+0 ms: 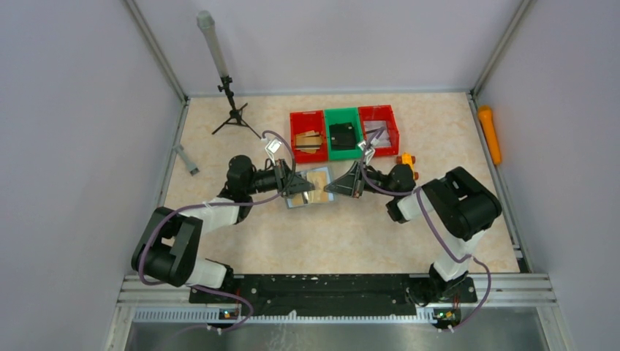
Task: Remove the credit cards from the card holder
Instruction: Remove the credit card from the card holder.
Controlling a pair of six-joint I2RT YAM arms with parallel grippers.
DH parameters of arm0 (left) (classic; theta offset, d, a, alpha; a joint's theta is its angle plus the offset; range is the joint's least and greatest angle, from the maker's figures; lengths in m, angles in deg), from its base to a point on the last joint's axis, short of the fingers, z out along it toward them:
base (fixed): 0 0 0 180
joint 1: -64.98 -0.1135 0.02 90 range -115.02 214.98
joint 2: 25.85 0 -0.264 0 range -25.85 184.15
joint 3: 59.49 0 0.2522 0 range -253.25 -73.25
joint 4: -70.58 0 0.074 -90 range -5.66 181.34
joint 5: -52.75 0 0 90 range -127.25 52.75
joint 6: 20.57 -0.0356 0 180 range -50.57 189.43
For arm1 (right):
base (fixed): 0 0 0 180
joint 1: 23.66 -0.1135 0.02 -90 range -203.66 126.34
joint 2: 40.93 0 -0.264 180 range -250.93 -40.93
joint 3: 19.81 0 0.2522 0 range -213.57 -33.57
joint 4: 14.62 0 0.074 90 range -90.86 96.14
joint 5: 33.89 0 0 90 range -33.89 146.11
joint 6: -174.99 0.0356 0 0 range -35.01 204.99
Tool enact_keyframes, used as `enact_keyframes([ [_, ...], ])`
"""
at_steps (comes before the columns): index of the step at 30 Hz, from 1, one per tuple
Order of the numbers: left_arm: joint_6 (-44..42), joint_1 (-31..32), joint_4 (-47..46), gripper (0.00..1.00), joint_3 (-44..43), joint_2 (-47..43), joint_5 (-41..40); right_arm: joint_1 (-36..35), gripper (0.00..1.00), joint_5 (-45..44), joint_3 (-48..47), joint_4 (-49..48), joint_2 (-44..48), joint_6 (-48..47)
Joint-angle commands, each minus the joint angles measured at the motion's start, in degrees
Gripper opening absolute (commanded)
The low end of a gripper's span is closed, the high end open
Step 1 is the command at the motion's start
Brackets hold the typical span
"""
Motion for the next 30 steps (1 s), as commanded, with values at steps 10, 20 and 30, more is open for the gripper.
enact_keyframes([
  [10,0.25,0.92,-4.47,0.00,-0.92,-0.07,1.17,-0.31,0.00,-0.23,-1.55,-3.77,0.04,-0.03],
  [20,-1.28,-2.12,-0.19,0.00,0.13,-1.88,-1.71,4.83,0.00,-0.84,1.38,-12.43,-1.50,5.90],
  [30,-3.08,-6.15,4.83,0.00,1.98,-5.13,-6.16,5.99,0.00,-3.57,0.43,1.78,-3.51,0.21],
])
